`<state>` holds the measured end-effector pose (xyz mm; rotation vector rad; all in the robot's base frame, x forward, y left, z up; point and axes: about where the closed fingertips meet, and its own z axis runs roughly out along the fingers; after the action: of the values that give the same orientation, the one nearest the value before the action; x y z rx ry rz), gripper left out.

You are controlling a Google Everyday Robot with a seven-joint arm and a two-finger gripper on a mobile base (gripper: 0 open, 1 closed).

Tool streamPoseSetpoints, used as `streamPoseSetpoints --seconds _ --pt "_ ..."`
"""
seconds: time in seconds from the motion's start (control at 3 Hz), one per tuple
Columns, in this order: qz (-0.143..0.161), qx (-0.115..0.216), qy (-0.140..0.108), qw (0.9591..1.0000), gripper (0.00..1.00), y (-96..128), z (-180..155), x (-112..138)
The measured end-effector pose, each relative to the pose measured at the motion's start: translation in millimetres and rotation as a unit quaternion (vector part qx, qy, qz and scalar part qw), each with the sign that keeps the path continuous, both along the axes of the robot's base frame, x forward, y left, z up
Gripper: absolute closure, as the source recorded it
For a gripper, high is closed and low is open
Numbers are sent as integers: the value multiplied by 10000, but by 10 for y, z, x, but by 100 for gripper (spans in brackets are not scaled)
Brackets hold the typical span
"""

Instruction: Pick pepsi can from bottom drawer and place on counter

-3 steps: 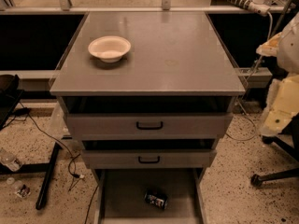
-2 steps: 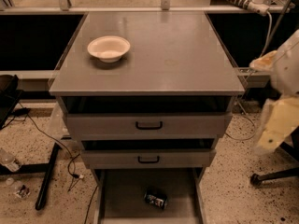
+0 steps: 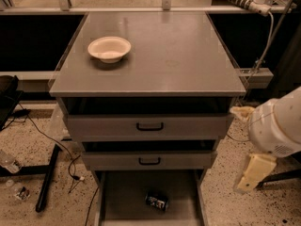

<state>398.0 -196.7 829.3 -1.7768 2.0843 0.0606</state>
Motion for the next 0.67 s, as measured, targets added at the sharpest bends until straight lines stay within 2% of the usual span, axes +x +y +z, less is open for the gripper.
streamPoseSetpoints --seconds 0.33,0.67 --pt "-54 44 179 9998 0 20 -719 56" --pt "-54 46 180 9998 0 20 -721 55"
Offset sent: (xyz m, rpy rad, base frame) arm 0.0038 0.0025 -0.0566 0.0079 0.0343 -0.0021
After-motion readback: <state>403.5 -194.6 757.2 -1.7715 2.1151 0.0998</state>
